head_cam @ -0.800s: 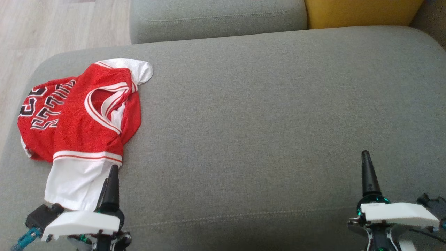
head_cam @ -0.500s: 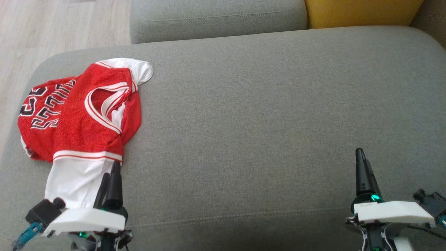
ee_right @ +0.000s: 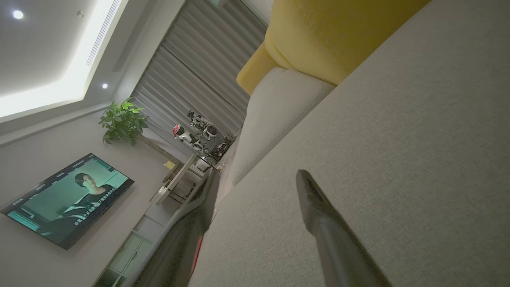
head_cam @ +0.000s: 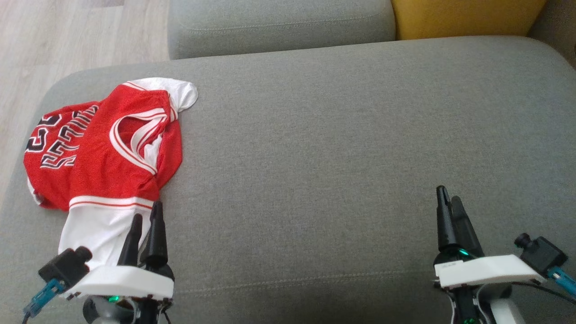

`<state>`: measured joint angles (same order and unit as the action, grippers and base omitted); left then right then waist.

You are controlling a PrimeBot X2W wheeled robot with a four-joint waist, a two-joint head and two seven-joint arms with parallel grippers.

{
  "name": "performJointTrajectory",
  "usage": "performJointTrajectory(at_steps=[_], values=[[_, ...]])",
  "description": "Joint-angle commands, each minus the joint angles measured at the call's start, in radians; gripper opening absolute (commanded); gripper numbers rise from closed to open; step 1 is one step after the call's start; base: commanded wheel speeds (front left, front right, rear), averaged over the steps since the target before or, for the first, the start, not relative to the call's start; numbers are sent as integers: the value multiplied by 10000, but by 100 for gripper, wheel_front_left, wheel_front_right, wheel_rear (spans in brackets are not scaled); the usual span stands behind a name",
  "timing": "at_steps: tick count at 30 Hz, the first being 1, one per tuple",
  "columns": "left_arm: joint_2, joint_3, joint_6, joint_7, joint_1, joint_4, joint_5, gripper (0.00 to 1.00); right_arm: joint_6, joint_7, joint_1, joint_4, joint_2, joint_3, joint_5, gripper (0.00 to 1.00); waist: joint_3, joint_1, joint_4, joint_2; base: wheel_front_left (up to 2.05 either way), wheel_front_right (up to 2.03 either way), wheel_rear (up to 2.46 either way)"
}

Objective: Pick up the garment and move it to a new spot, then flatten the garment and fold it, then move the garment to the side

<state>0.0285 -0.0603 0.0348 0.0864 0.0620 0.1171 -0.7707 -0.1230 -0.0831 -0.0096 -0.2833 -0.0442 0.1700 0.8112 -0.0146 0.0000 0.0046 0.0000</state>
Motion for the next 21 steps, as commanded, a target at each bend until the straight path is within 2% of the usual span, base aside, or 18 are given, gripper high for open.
performJointTrajectory(at_steps=[1,21], values=[[129,85,-58,156,-230,-486,384,100,-45,-173,-570,443,-45,279,-381,100,-12,0,-12,0,0,0,0],[166,-330,-477,771,-167,-1089,3255,100,-57,-794,-741,735,-51,952,-2838,100,-1,0,-26,0,0,0,0]])
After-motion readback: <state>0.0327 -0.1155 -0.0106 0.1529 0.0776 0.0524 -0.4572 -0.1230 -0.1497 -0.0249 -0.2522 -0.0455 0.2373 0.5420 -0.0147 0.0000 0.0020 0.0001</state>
